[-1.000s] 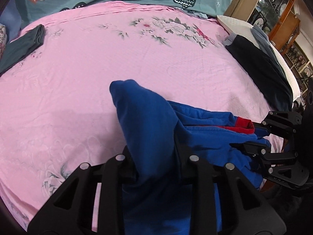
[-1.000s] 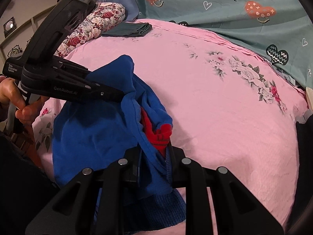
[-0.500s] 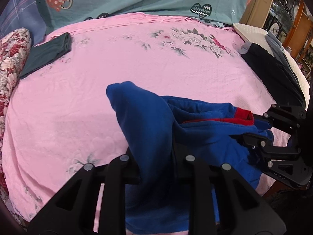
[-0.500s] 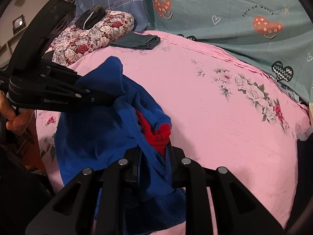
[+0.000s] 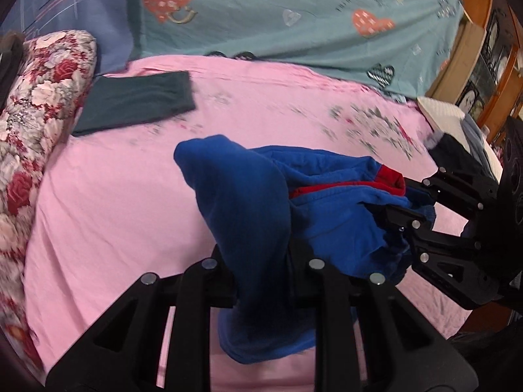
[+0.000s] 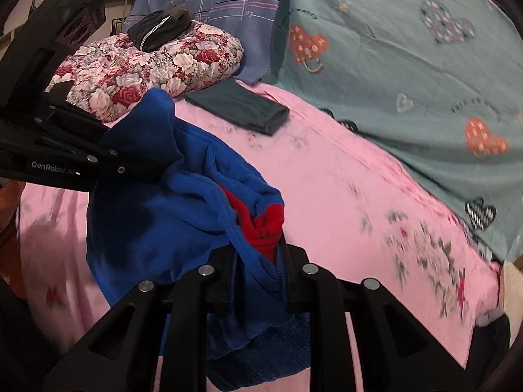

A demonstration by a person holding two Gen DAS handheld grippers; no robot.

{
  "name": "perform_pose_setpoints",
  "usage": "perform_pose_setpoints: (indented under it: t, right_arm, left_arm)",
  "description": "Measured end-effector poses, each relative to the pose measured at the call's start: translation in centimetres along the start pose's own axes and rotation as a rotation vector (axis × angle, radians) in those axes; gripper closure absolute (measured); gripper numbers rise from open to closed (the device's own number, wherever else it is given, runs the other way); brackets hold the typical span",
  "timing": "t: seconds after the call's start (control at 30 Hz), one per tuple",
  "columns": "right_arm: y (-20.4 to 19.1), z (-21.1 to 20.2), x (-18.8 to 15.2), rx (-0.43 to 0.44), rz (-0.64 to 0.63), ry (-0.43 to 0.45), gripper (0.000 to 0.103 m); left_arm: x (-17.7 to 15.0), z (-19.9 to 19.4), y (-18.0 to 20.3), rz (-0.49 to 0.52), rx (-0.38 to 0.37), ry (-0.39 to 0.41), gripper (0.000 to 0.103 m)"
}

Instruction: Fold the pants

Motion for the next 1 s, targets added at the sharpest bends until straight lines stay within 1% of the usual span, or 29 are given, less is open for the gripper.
perform_pose_setpoints:
  t: [0.1,0.13,0.17,0.23,0.33,0.4,0.43,0.5,0.53,0.6,0.7,0.73,0.77,0.8,0.83,0.87,0.93,1.0]
  right_arm:
    - [-2.6,3.8,4.9,-0.012,-0.012,0.000,0.084]
    - [-3.5,5.3,6.9,-0.012,-0.008,0.001,0.084]
    - [-4.3,7.3,9.2,-0.014,0.000,0.002,0.084]
    - [-5.2,10.4,12.7,-0.014,0.011,0.004,0.084]
    - [-5.4,14.5,18.0,-0.003,0.035,0.011,0.084]
    - [-4.9,17.2,21.3,0.002,0.036,0.012,0.084]
    - [-4.3,19.0,23.3,0.013,0.040,0.003,0.084]
    - [-3.5,21.6,25.5,0.027,0.040,-0.009,0.084]
    - [-2.9,23.5,26.6,0.031,0.039,-0.022,0.084]
    - [-2.1,27.0,27.6,0.039,0.045,-0.055,0.084]
    - [-0.6,31.9,27.2,0.033,0.086,-0.118,0.083]
    - [-0.2,33.1,26.9,0.032,0.108,-0.135,0.082]
    - [0.3,34.3,26.5,0.032,0.133,-0.153,0.081]
    - [0.6,35.0,26.1,0.035,0.150,-0.166,0.079]
    - [0.9,36.1,25.5,0.038,0.172,-0.186,0.077]
    - [1.1,37.0,24.8,0.038,0.191,-0.203,0.076]
    - [1.4,38.2,24.1,0.057,0.216,-0.209,0.071]
    - [1.4,38.1,24.5,0.085,0.218,-0.205,0.068]
  left_arm:
    - [2.8,-0.7,-7.0,0.003,0.012,0.011,0.083]
    - [4.2,-0.7,-10.0,-0.003,0.013,0.008,0.083]
    - [5.2,-0.7,-11.7,-0.012,0.008,0.008,0.083]
    - [7.8,-0.7,-15.9,-0.026,0.002,0.012,0.083]
    - [12.3,-0.1,-21.0,-0.028,0.005,0.027,0.083]
    - [14.6,0.6,-23.6,-0.079,-0.015,0.037,0.083]
    - [15.8,1.4,-25.3,-0.139,-0.028,0.040,0.083]
    - [17.4,3.3,-27.6,-0.227,-0.042,0.045,0.082]
    - [18.1,4.7,-28.8,-0.256,-0.032,0.047,0.082]
    - [19.3,6.9,-30.3,-0.274,-0.003,0.053,0.081]
    - [20.8,10.6,-31.9,-0.255,0.042,0.040,0.077]
    - [21.3,12.0,-32.3,-0.237,0.056,0.032,0.072]
    - [21.5,13.1,-32.6,-0.222,0.070,0.024,0.070]
    - [21.5,14.2,-33.0,-0.208,0.088,0.011,0.062]
    - [21.5,15.6,-33.9,-0.202,0.113,-0.008,0.051]
    - [21.3,16.5,-34.5,-0.207,0.122,-0.018,0.048]
    - [21.1,17.7,-35.0,-0.206,0.115,-0.023,0.048]
    - [21.4,17.5,-34.9,-0.189,0.113,-0.024,0.047]
Point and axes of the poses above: each gripper's, at about its wrist camera, not at the fingertips, and z roughly the way its jaws point, y to its right, x to its top, the point moved 10 cm from there along z, roughly the way its jaws point, and after that the axes turned 3 degrees about -x, right-handed, at the moved point
